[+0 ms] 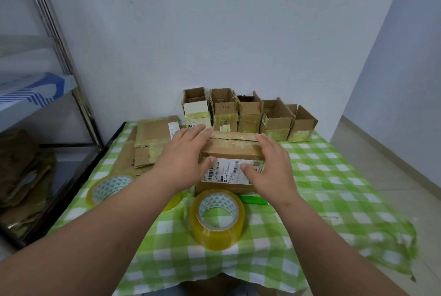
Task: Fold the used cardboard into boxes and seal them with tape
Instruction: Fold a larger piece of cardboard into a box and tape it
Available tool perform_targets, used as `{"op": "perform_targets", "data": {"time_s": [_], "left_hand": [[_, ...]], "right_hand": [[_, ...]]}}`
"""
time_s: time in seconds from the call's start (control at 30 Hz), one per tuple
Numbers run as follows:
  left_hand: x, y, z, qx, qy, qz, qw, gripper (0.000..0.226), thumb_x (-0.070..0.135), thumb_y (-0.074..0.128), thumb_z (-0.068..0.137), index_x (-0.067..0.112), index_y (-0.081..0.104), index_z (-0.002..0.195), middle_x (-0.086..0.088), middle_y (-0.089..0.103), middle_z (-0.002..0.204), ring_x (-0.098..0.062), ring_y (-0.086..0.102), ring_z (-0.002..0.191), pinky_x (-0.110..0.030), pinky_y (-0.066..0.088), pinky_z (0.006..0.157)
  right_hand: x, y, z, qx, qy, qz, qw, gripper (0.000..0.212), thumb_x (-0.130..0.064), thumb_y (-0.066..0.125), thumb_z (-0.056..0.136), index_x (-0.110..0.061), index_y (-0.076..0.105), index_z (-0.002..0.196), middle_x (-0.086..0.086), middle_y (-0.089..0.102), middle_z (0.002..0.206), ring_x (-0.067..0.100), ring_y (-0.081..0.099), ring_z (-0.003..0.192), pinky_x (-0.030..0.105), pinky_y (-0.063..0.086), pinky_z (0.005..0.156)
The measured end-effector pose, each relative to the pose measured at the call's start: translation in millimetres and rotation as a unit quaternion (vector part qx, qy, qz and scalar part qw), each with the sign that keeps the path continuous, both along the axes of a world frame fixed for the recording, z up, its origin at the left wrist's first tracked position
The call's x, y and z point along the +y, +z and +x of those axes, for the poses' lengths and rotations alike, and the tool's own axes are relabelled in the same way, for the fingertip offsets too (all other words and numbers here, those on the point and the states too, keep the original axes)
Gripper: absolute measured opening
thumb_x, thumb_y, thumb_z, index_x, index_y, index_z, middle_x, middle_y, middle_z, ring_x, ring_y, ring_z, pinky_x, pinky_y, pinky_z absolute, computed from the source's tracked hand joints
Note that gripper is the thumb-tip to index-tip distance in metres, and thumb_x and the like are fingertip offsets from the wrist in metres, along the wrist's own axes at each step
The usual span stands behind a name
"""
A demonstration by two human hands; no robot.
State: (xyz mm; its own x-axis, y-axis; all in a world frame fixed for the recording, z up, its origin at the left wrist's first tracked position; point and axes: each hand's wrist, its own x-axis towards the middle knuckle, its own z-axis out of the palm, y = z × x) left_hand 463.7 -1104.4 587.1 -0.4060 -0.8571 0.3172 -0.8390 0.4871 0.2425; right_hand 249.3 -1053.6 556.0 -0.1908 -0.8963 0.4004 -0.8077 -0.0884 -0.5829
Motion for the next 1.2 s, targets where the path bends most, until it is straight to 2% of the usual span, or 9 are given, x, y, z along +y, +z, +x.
{"op": "perform_targets", "data": {"time_s": [0.27, 0.43, 0.57, 0.63, 0.73, 0.83, 1.0, 1.1, 1.2], "left_hand": [[14.9, 8.4, 0.7, 0.013, 0.009, -0.006, 1.0, 0.07, 0.048, 0.055, 0.094, 0.031, 0.024, 0.155, 0.007, 0.021, 0.161, -0.021, 0.012, 0.147, -0.043, 0.019, 0.121], [33.6, 2.7, 6.8, 0.129, 0.084, -0.048, 0.987, 0.06, 0.038, 0.062, 0.091, 0.02, 0.041, 0.144, -0.003, 0.036, 0.146, -0.024, 0.027, 0.135, -0.041, 0.026, 0.114], [48.0, -11.5, 14.9, 0.147, 0.116, -0.038, 0.982, 0.042, 0.031, 0.063, 0.092, 0.016, 0.052, 0.13, -0.004, 0.044, 0.13, -0.025, 0.035, 0.123, -0.034, 0.028, 0.104], [52.8, -18.0, 19.5, 0.127, 0.111, -0.006, 0.986, 0.032, 0.028, 0.061, 0.093, 0.018, 0.055, 0.123, -0.001, 0.047, 0.123, -0.024, 0.038, 0.121, -0.033, 0.031, 0.101], [57.8, -26.6, 24.1, 0.081, 0.091, 0.069, 0.99, 0.026, 0.02, 0.057, 0.094, 0.02, 0.06, 0.12, 0.0, 0.054, 0.121, -0.022, 0.047, 0.119, -0.038, 0.04, 0.101], [63.4, -34.9, 27.2, 0.04, 0.073, 0.163, 0.983, 0.043, 0.003, 0.049, 0.091, 0.018, 0.06, 0.13, -0.002, 0.06, 0.129, -0.02, 0.055, 0.12, -0.034, 0.045, 0.101], [71.0, -44.2, 32.0, -0.021, 0.06, 0.275, 0.959, 0.064, -0.003, 0.045, 0.089, 0.02, 0.04, 0.149, -0.004, 0.049, 0.147, -0.022, 0.051, 0.13, -0.03, 0.045, 0.102], [71.0, -46.8, 34.7, -0.006, 0.073, 0.279, 0.958, 0.035, 0.009, 0.053, 0.092, 0.019, 0.062, 0.124, -0.003, 0.064, 0.123, -0.019, 0.06, 0.108, -0.027, 0.049, 0.087], [70.7, -39.8, 40.0, 0.19, 0.093, 0.316, 0.925, 0.004, 0.012, 0.063, 0.091, 0.013, 0.065, 0.087, -0.005, 0.066, 0.087, -0.017, 0.059, 0.081, -0.028, 0.049, 0.07]], "right_hand": [[10.0, 6.7, 0.0, -0.03, -0.018, -0.034, 0.999, 0.07, -0.031, 0.072, 0.083, -0.022, 0.043, 0.146, -0.003, 0.036, 0.151, 0.02, 0.028, 0.138, 0.043, 0.027, 0.116], [26.0, -1.9, 6.7, -0.058, -0.069, -0.115, 0.989, 0.027, -0.013, 0.069, 0.074, -0.016, 0.056, 0.098, -0.002, 0.05, 0.101, 0.022, 0.048, 0.098, 0.048, 0.045, 0.089], [40.9, -12.2, 17.1, -0.066, -0.009, -0.068, 0.995, 0.006, -0.025, 0.057, 0.072, -0.025, 0.051, 0.072, -0.012, 0.052, 0.076, 0.015, 0.053, 0.073, 0.051, 0.048, 0.077], [46.8, -17.7, 24.5, -0.075, 0.043, -0.02, 0.996, 0.009, -0.029, 0.059, 0.073, -0.029, 0.053, 0.066, -0.011, 0.055, 0.074, 0.011, 0.055, 0.07, 0.051, 0.049, 0.08], [55.8, -18.2, 37.6, -0.039, 0.112, 0.041, 0.992, 0.019, -0.047, 0.058, 0.069, -0.03, 0.065, 0.072, -0.012, 0.062, 0.081, 0.011, 0.059, 0.081, 0.046, 0.047, 0.089], [63.1, -17.2, 50.7, 0.1, 0.169, 0.162, 0.967, 0.062, -0.068, 0.049, 0.061, -0.032, 0.073, 0.105, -0.009, 0.065, 0.107, 0.015, 0.05, 0.11, 0.038, 0.033, 0.102], [67.6, -25.5, 62.6, 0.205, 0.175, 0.233, 0.934, 0.04, -0.052, 0.066, 0.081, -0.035, 0.066, 0.118, -0.002, 0.054, 0.132, 0.015, 0.029, 0.138, 0.047, 0.011, 0.113], [69.4, -22.9, 63.9, 0.187, 0.167, 0.247, 0.936, 0.033, -0.05, 0.065, 0.085, -0.03, 0.066, 0.112, -0.002, 0.057, 0.124, 0.016, 0.036, 0.131, 0.043, 0.014, 0.111], [70.1, -9.1, 56.6, 0.105, 0.156, 0.233, 0.954, 0.021, -0.046, 0.069, 0.083, -0.029, 0.067, 0.093, -0.009, 0.061, 0.097, 0.015, 0.052, 0.105, 0.037, 0.029, 0.104]]}}
